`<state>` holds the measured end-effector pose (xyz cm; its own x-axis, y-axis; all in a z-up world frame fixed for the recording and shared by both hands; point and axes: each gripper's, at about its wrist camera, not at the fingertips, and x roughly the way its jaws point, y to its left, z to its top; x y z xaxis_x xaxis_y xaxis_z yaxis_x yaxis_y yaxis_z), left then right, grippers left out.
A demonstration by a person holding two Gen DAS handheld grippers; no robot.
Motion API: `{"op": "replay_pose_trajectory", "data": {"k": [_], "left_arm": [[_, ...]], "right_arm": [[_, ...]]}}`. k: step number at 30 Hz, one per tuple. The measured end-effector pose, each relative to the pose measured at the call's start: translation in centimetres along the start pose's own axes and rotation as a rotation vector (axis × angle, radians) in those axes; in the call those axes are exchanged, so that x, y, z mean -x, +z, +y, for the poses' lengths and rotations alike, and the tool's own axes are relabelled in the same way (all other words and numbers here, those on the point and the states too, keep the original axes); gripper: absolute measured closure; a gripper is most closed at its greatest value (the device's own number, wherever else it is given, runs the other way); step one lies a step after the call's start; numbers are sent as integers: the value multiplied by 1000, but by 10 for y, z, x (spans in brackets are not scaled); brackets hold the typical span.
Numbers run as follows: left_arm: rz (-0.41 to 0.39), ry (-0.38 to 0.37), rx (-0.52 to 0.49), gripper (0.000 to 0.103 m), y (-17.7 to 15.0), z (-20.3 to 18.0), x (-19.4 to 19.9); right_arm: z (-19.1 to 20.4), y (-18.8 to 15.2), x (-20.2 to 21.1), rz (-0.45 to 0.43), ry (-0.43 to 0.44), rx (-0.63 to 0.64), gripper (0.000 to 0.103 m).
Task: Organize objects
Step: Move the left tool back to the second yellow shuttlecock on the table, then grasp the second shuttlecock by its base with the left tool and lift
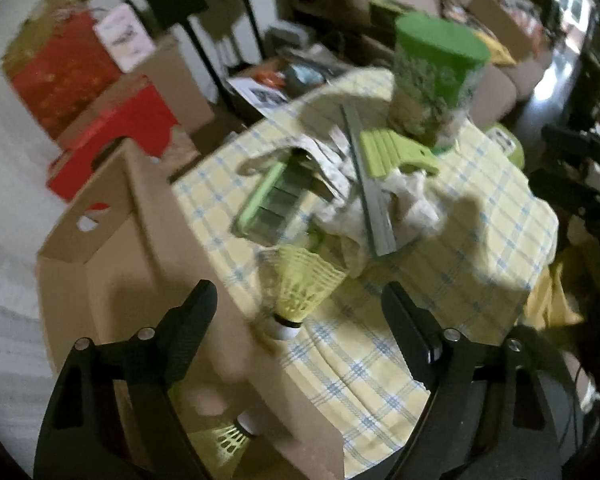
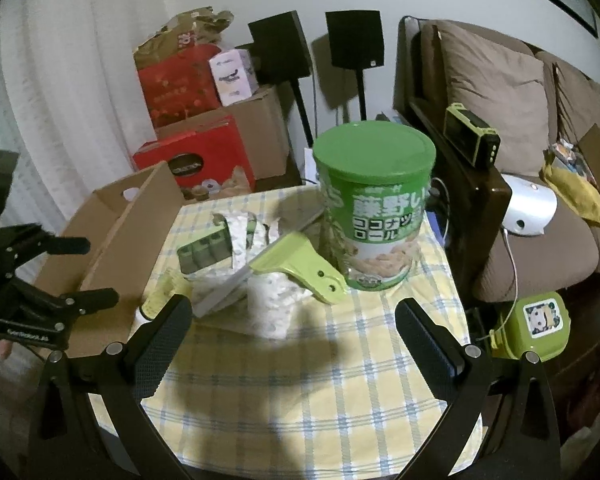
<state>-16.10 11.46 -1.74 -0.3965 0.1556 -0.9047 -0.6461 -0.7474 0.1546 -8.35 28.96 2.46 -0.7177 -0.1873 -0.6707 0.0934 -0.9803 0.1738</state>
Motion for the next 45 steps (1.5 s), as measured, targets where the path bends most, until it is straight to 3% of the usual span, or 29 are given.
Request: {"op": "replay_pose_trajectory", "data": {"k": [3,12,22,27,30,35,45], "left_arm": [[68,17,-33,33,6,-1,-17],[200,49,-192,34,9,-12,-50],[314,112,-271,34,6,-23,-87],[347,156,-292,45,4,-30,-100],[372,149,-284,68,3,-32,-109],[328,124,-225,71,3,-26,-103],[142,12,-19,71,4,-8,-54]], "right_arm": [[-5,-2,-3,11,-3,-2,1],[-16,-5,-11,34,-8,-15,1],[-12,-7,-21,56,-1,-6,1],[-13,-7,-22,59,0,-8,1],[-13,-7,-24,61,-1,-10,1],[-14,-6,-24,64,6,-9,2],[-2,-1,-24,55,18,20,2]]}}
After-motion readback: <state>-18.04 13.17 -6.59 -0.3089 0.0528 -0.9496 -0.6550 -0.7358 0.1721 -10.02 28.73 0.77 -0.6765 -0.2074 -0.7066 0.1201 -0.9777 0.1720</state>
